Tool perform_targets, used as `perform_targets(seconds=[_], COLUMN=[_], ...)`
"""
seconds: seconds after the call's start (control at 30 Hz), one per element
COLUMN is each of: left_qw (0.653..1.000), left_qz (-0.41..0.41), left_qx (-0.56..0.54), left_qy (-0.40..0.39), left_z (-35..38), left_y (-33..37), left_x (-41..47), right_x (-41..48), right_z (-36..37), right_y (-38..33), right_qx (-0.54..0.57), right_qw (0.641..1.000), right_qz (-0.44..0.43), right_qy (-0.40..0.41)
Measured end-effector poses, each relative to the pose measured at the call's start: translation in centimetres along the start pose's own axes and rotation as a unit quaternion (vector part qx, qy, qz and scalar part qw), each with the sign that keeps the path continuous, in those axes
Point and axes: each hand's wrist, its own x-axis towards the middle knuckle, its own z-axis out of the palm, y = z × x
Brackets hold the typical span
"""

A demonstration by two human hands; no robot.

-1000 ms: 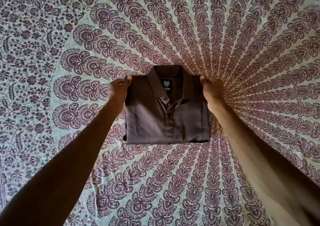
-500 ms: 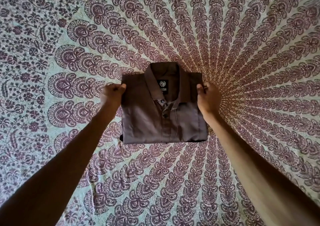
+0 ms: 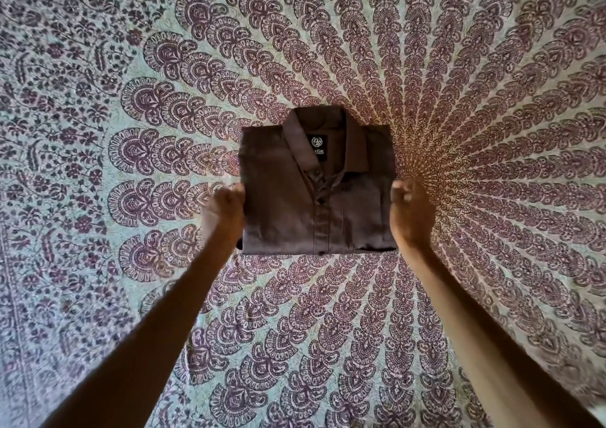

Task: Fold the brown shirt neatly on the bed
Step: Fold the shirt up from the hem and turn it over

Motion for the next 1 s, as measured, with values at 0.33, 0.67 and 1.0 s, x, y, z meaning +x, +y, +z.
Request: perform_targets(seconds=[0.33,0.67,1.0], left_qw=[0.995,0.956,0.991], left_qz=[0.043,-0.055,-0.064], left_qx=[-0.053,-0.281,-0.120], left_qy=[0.072,-0.059,-0.007], left_z=[1.5,0.6,1.4], left_y=[-2.9,-3.9,-4.3], left_x=[-6.0,-3.7,-4.1], right_x=[-4.4,-3.6,-5.5], right_z=[-0.8,-1.2,-0.6], right_y=[3.0,3.8,3.8], right_qx=[0.032,0.130,-0.011], right_qw=[0.997,0.978,0.999], right_qz=[0.044,0.109,0.029], right_qy=[-0.054,-0.121,-0.010])
